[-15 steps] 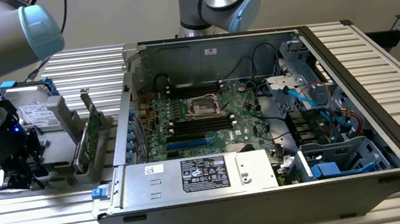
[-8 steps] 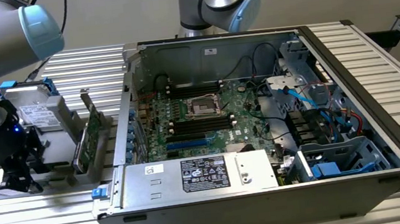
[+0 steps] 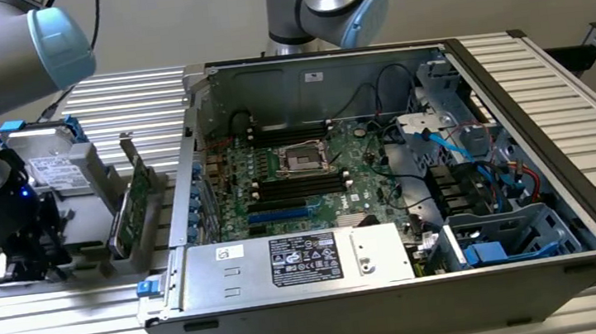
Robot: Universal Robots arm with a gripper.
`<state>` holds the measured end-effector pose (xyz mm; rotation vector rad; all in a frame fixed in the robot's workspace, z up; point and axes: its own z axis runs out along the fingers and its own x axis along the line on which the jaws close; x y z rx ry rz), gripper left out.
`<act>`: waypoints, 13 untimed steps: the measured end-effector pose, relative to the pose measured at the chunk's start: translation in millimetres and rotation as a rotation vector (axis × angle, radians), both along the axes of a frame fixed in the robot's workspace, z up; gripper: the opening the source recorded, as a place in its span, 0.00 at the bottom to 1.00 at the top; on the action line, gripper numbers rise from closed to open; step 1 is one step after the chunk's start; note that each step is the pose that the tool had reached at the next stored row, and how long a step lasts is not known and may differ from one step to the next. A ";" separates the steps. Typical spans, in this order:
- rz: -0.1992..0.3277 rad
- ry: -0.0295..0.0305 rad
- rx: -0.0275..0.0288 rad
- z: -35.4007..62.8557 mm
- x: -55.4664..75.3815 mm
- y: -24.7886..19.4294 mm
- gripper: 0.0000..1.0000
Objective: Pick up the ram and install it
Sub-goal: 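Pick up the ram and move it above insertion slot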
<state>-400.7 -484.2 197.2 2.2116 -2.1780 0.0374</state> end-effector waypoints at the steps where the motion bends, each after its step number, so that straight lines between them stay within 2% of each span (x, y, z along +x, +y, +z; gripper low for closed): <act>1: 0.000 0.0000 0.0000 0.0 0.0 0.0 0.30; 2: 0.000 0.0000 0.0000 0.0 0.0 0.0 0.24; 3: 0.000 0.0000 0.0000 0.0 0.0 0.0 0.24; 5: 0.000 0.0000 -0.0001 0.0 0.0 0.0 0.13; 13: 0.000 0.0000 -0.0001 0.0 0.0 0.0 0.13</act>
